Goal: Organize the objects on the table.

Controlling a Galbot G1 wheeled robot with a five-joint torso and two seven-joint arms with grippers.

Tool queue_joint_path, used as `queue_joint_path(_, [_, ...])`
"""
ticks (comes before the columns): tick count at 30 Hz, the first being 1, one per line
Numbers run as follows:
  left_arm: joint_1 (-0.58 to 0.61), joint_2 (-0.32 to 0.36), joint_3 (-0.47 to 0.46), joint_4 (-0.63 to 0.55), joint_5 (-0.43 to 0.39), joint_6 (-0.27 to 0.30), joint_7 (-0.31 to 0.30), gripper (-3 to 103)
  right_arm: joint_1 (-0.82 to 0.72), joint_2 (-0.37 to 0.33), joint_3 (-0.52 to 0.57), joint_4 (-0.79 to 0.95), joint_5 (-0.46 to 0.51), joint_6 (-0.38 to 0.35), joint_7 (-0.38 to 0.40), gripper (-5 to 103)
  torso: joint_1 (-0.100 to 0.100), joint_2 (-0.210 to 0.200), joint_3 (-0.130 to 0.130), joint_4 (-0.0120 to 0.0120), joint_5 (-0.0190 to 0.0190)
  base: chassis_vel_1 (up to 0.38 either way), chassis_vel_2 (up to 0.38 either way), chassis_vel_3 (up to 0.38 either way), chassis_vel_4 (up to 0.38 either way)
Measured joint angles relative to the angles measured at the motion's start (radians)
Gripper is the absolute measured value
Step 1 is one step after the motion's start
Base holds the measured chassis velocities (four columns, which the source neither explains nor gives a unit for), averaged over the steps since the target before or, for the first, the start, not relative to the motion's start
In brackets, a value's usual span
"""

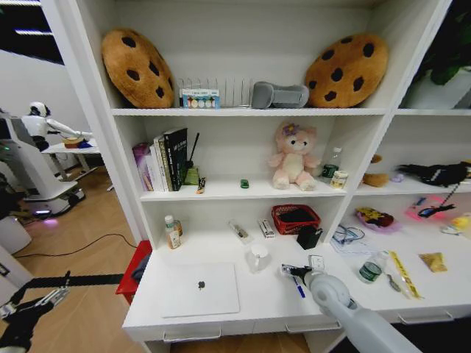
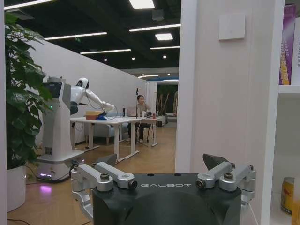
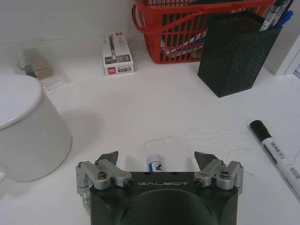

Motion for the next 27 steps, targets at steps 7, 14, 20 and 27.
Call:
queue_joint_path(7, [0.0,0.0,0.0,0.0,0.0,0.0,0.0,100,-0.004,0.012,-0.014,-0.01,0.001,0.001,0.001,71,0.0,0.0,0.0,-0.0002,-0.0001,0.0,0.0,0.0,0.0])
queue_joint_path(14, [0.0,0.0,0.0,0.0,0.0,0.0,0.0,100,0.002,0.013,-0.017,-0.022,-0.001,0.007,0.003,42,0.0,0.0,0.0,-0.0001,-0.0002,0.0,0.0,0.0,0.0])
queue_joint_path(20, [0.0,0.0,0.0,0.0,0.0,0.0,0.0,100,0.002,0.012,-0.017,-0.019,-0.001,0.008,0.003,20,0.0,0.0,0.0,-0.0001,0.0002,0.0,0.0,0.0,0.0])
queue_joint_path(27, [0.0,0.0,0.0,0.0,0.0,0.0,0.0,100,-0.011,0.004,0.001,0.014,-0.021,0.016,0.002,12,0.0,0.0,0.0,-0.0001,0.0002,0.0,0.0,0.0,0.0])
